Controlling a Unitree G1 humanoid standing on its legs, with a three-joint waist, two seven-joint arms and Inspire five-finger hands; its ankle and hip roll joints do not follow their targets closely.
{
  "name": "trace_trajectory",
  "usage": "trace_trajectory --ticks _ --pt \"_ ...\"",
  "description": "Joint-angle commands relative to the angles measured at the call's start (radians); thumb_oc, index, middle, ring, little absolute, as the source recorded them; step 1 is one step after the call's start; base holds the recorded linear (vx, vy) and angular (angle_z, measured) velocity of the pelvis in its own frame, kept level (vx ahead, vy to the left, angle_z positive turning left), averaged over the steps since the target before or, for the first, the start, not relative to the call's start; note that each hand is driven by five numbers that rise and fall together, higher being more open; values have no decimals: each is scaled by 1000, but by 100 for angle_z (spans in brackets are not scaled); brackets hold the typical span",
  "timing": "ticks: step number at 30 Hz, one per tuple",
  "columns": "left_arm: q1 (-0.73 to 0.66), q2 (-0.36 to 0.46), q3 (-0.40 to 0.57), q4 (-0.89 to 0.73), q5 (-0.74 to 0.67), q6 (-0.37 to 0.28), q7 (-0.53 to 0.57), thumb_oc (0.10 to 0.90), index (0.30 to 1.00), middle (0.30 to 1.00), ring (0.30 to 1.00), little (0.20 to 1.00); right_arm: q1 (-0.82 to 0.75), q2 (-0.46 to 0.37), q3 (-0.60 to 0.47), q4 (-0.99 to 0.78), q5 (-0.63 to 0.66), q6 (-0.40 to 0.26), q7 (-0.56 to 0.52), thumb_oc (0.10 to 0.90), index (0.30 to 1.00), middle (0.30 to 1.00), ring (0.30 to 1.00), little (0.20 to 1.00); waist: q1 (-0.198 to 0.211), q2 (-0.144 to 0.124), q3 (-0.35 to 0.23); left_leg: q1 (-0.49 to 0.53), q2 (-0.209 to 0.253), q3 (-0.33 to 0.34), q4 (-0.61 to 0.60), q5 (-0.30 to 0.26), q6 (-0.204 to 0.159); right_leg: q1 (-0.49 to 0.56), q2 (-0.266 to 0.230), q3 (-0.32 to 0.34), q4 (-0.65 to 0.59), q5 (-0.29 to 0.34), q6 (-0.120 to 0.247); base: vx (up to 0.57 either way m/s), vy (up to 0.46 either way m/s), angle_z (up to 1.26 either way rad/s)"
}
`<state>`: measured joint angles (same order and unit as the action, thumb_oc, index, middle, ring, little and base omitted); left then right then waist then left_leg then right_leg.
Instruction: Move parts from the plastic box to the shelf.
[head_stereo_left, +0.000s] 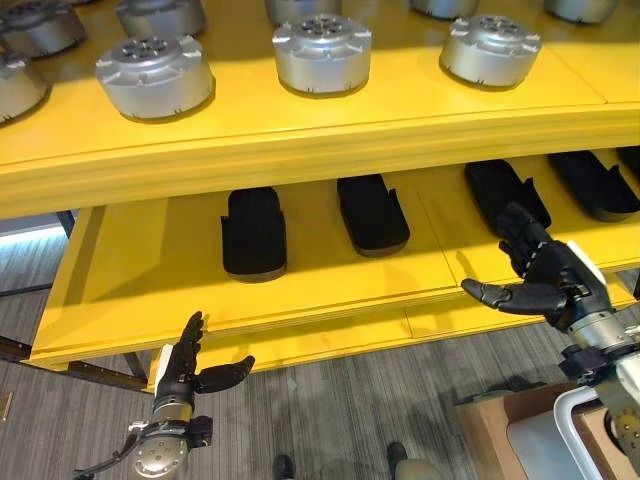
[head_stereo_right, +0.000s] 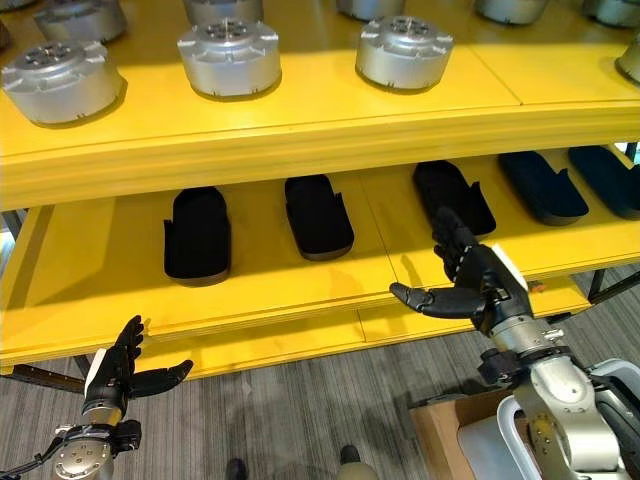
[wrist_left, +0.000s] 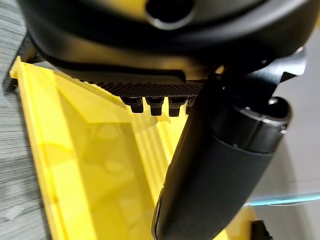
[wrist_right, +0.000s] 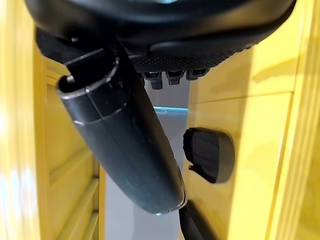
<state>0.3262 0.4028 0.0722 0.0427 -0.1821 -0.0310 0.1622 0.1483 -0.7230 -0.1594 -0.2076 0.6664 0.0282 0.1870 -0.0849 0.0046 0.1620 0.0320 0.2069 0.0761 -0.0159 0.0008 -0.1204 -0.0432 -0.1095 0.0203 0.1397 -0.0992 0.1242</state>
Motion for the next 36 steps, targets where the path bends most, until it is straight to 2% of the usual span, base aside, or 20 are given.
trace_trajectory --ticks 1,2,6,7,8,9,10,11,12,13,15,16,17,18,24,25,30,31,35,36 --pt "-37 26 43 -34 22 -98 22 900 1000 1000 1000 1000 -46 -32 -21 -47 -9 -98 1 900 1000 1000 1000 1000 18 -11 -64 -65 150 -95 -51 202 -51 -51 23 -26 25 3 -10 -99 -166 -9" --pt "-38 26 43 -33 22 -98 22 900 1000 1000 1000 1000 -46 -32 -22 -47 -9 -98 1 900 1000 1000 1000 1000 17 -9 -64 -66 153 -97 -54 205 -53 -54 26 -27 30 1 -12 -89 -162 -3" --pt "-49 18 39 -21 23 -101 17 900 1000 1000 1000 1000 -4 4 -62 -56 -21 -123 -17 900 1000 1000 1000 1000 32 -3 -42 -129 171 -111 -54 357 -62 -49 62 -57 5 -1 -49 -129 -183 5" --pt "-77 27 25 -16 16 -107 13 900 1000 1000 1000 1000 -4 26 -70 -30 -24 -137 -39 900 1000 1000 1000 1000 25 -23 -24 -166 144 -53 15 325 -34 -43 42 -90 -27 23 -63 -170 -166 27" --pt "-77 27 25 -15 16 -107 13 900 1000 1000 1000 1000 -4 27 -70 -30 -24 -137 -39 900 1000 1000 1000 1000 25 -23 -24 -169 144 -54 16 325 -34 -44 42 -91 -28 24 -63 -203 -164 86" --pt "-89 30 22 -15 21 -112 8 900 1000 1000 1000 1000 -12 36 -70 -25 -43 -144 -47 900 1000 1000 1000 1000 18 -40 -21 -163 137 -47 101 272 -25 -52 30 -93 -44 40 -67 -139 -133 84" --pt "-95 30 23 -20 24 -123 12 900 1000 1000 1000 1000 -32 69 -45 -16 -56 -146 -57 900 1000 1000 1000 1000 36 -65 -19 -145 9 -159 259 137 -7 -64 18 -74 -62 71 -71 -153 -132 89" --pt "-96 24 24 -26 25 -123 16 900 1000 1000 1000 1000 -47 83 -28 -9 -63 -145 -55 900 1000 1000 1000 1000 42 -71 -23 -143 -59 -218 311 66 8 -65 19 -59 -71 78 -67 -91 -70 22" --pt "-96 25 25 -27 25 -123 16 900 1000 1000 1000 1000 -49 84 -27 -9 -63 -145 -55 900 1000 1000 1000 1000 38 -73 -24 -150 -63 -220 316 68 10 -67 15 -61 -73 82 -66 -8 26 -3" --pt "-98 3 26 -48 23 -118 20 900 1000 1000 1000 1000 -87 99 5 -14 -78 -138 -57 900 1000 1000 1000 1000 48 -80 -29 -115 -158 -302 391 -26 37 -68 33 -22 -72 92 -65 9 29 -25" --pt "-96 -8 23 -56 23 -115 23 900 1000 1000 1000 1000 -89 109 15 -9 -67 -131 -54 900 1000 1000 1000 1000 45 -77 -26 -90 -157 -301 381 -53 47 -61 37 -11 -69 94 -61 20 85 -38" --pt "-90 -8 14 -69 32 -111 23 900 1000 1000 1000 1000 -88 117 16 -6 -57 -126 -61 900 1000 1000 1000 1000 36 -68 -34 -73 -146 -289 325 -81 60 -60 41 -6 -66 95 -53 16 221 -44" --pt "-80 -9 10 -74 29 -111 23 900 1000 1000 1000 1000 -66 129 13 -6 -61 -119 -55 900 1000 1000 1000 1000 26 -63 -44 -34 -171 -297 243 -158 80 -66 40 14 -58 100 -42 10 251 -39" --pt "-72 -11 5 -81 30 -110 18 900 1000 1000 1000 1000 -47 144 6 -9 -64 -114 -49 900 1000 1000 1000 1000 24 -63 -51 -8 -174 -283 192 -170 92 -66 36 20 -57 107 -34 -46 294 -43" --pt "-79 37 2 -98 44 -112 12 900 1000 1000 1000 1000 -13 212 -2 15 -82 -109 -63 900 1000 1000 1000 1000 11 -68 -60 43 -175 -247 40 -130 108 -94 -10 6 -84 170 12 -114 207 -15" --pt "-87 40 2 -101 48 -114 22 900 1000 1000 1000 1000 -18 237 7 19 -94 -111 -76 900 1000 1000 1000 1000 8 -76 -54 49 -190 -229 20 -125 120 -109 -29 18 -98 211 31 -121 164 -30" --pt "-98 56 10 -99 68 -120 30 900 1000 1000 1000 1000 -12 276 -6 23 -98 -114 -85 900 1000 1000 1000 1000 4 -102 -40 45 -231 -190 40 -144 146 -127 -75 35 -131 294 71 -163 226 -19" --pt "-113 72 -3 -102 81 -122 25 900 1000 1000 1000 1000 3 290 -33 17 -103 -123 -92 900 1000 1000 1000 1000 -9 -117 -27 31 -258 -173 70 -155 154 -129 -105 40 -149 347 88 -132 207 -12" --pt "-128 93 -10 -88 92 -124 27 900 1000 1000 1000 1000 16 328 -31 15 -127 -133 -94 900 1000 1000 1000 1000 -25 -129 4 22 -271 -117 87 -162 170 -164 -120 24 -159 389 107 -159 208 -13" --pt "-130 93 -8 -87 93 -125 36 900 1000 1000 1000 1000 10 328 -20 16 -135 -137 -98 900 1000 1000 1000 1000 -15 -118 20 19 -255 -95 100 -165 169 -177 -121 -32 -131 360 101 -244 155 -37"
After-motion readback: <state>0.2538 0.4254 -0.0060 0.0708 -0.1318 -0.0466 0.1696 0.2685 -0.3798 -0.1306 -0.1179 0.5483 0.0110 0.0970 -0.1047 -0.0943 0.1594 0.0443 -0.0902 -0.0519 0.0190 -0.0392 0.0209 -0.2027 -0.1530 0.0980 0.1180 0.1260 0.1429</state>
